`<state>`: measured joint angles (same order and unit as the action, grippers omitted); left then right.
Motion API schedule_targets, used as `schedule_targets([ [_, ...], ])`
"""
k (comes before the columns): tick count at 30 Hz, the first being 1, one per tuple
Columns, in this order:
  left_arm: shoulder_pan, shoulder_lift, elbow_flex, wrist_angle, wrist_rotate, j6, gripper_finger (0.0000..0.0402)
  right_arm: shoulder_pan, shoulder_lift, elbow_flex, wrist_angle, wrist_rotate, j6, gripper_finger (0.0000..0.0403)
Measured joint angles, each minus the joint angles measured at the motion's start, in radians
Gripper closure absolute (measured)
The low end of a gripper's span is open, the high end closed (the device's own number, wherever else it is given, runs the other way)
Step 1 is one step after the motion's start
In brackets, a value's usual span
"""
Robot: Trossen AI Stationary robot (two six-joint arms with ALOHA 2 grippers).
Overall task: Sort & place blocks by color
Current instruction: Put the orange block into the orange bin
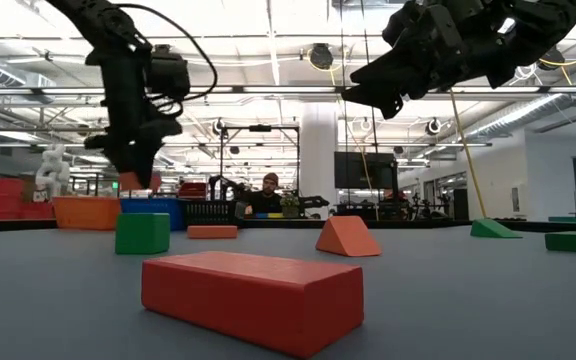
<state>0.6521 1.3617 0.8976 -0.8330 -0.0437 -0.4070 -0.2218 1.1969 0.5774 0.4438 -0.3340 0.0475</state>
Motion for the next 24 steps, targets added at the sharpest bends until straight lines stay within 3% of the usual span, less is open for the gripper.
schedule_targets([
  [10, 0.164, 0.000, 0.092, -0.025, -0.010, 0.119, 0.0269, 0.000, 0.000, 0.000, -0.009, 0.000, 0.000, 0.0195],
  [18, 0.346, 0.000, 0.095, -0.063, -0.089, 0.142, 0.0269, 0.000, 0.000, 0.000, -0.015, 0.004, -0.008, 0.0195],
  [24, 0.391, 0.000, 0.095, -0.036, -0.068, 0.144, 0.0269, 0.000, 0.000, 0.000, -0.016, 0.068, -0.008, 0.0195],
])
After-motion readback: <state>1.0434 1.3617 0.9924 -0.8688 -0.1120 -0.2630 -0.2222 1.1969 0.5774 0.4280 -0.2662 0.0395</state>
